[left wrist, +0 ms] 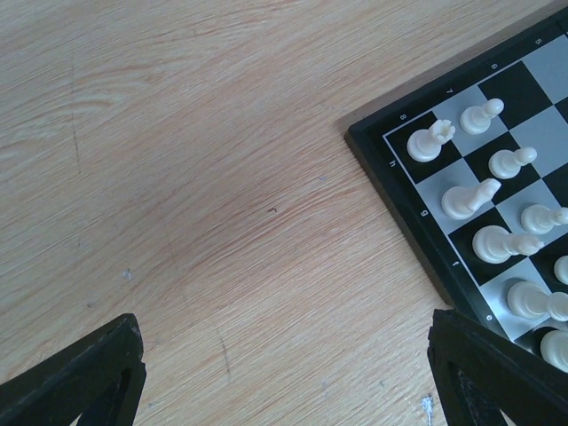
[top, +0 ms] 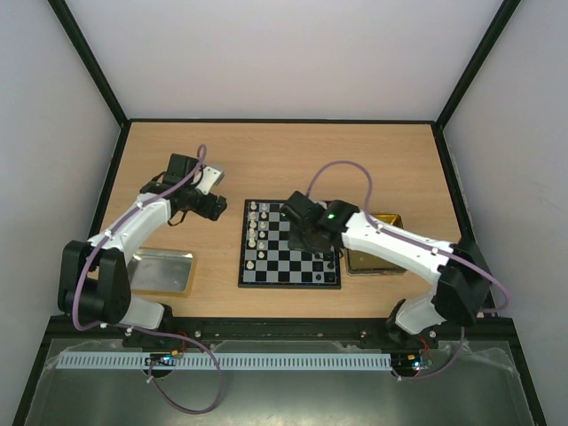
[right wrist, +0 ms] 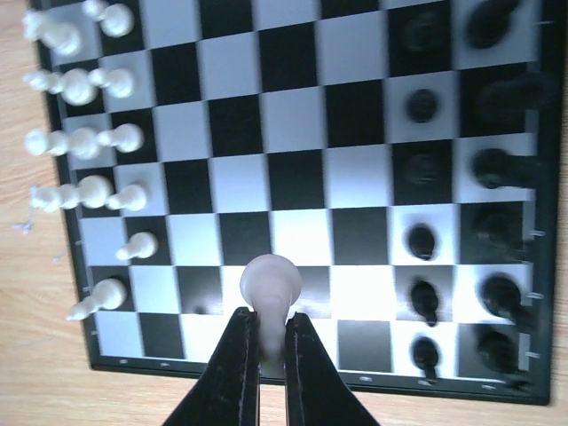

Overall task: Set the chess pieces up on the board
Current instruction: Place the chess piece on the chessboard.

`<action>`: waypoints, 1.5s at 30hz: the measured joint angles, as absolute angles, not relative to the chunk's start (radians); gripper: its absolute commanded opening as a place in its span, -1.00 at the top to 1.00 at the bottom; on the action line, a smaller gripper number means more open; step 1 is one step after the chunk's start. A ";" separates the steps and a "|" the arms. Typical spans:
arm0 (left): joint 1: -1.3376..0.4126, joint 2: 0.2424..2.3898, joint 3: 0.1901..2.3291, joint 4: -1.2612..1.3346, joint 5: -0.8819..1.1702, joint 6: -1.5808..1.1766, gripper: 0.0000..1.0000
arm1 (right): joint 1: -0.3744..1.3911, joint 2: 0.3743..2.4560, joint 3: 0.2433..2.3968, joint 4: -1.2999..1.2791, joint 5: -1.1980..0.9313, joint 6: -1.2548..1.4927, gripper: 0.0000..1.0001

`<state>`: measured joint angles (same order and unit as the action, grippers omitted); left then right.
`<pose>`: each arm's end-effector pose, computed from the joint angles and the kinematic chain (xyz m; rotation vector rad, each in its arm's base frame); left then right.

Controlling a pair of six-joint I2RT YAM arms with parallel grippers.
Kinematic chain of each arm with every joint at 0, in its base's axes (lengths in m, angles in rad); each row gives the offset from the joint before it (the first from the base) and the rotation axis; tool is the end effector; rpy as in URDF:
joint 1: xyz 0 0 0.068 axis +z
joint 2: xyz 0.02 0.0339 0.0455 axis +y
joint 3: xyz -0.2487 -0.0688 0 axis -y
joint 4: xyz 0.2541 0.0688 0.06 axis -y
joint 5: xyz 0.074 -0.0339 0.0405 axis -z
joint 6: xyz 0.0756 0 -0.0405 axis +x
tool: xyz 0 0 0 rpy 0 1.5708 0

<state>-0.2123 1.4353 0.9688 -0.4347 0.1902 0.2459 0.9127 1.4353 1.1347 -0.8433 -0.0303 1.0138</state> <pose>0.3219 -0.0840 0.1830 0.6384 2.3780 -0.2203 0.1871 0.2457 0.2059 0.1358 2.8708 0.5363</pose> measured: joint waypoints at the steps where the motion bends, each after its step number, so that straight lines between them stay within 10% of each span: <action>1: -0.211 1.434 0.968 -0.433 0.191 0.246 -0.74 | 0.932 1.460 1.153 -0.835 -0.030 1.018 0.96; 45: -0.197 1.392 0.947 -0.431 0.202 0.245 -0.75 | 1.149 1.815 1.380 -0.772 -0.137 0.963 0.96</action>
<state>-0.1974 1.3918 0.9474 -0.4313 0.2016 0.2455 1.1488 1.8153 1.3796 -0.7719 -0.1368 0.9634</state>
